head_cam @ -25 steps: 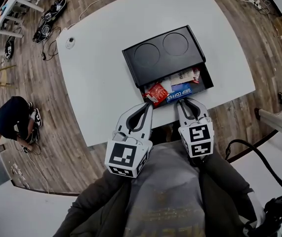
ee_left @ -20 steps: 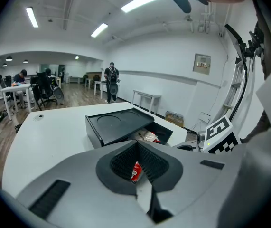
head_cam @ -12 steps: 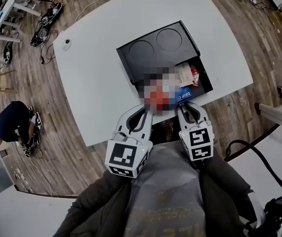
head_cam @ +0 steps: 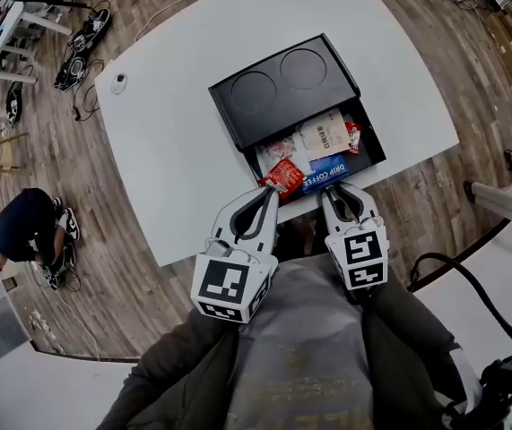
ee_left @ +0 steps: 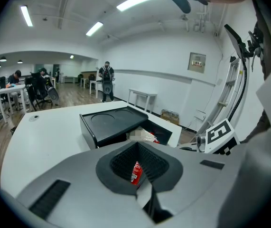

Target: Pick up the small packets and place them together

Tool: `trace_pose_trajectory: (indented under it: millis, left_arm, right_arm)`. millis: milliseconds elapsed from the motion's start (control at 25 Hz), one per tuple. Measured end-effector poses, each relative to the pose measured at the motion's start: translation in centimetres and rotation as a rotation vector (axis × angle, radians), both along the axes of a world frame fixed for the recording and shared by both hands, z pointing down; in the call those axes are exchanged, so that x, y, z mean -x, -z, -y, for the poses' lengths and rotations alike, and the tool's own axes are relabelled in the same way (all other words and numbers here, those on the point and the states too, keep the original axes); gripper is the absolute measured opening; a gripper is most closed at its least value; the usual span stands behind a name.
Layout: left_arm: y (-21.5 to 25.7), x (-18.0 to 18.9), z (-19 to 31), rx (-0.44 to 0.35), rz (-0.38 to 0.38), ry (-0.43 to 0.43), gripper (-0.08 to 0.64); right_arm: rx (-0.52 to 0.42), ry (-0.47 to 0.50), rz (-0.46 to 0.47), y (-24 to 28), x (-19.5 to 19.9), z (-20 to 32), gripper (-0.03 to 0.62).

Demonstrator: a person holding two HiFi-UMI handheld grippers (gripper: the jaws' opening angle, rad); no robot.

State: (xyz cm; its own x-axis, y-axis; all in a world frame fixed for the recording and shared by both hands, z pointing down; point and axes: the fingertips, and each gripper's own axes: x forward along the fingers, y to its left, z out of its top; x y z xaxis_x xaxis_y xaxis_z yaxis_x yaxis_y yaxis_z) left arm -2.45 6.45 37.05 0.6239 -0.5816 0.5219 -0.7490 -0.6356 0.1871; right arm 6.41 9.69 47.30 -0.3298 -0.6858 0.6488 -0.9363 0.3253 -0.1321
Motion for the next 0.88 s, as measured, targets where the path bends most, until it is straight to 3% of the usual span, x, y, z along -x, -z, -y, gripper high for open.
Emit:
trace_pose_trajectory:
  millis: [200,440,640,880]
  left_arm:
    - [0.1,0.4,0.4,-0.007,-0.001,0.01,0.003]
    - [1.0,0.1,1.0,-0.036,-0.042,0.009,0.003]
    - [2.1,-0.9,1.8,-0.06,-0.085,-0.001,0.003]
    - [3.3,-2.7,3.1,-0.083,-0.108,-0.008,0.003]
  right_arm:
    - [-0.009,-0.002,0.011,0.0,-0.1,0.3,0.071]
    - [0.075,-0.006,0.036,0.2,-1.6,-1.6,0.083]
    - [0.005,-0.055,-0.007,4.4,-4.9,-1.3,0.083]
    - [-0.098,-0.045,0.0,9.1,-5.8,3.9,0.083]
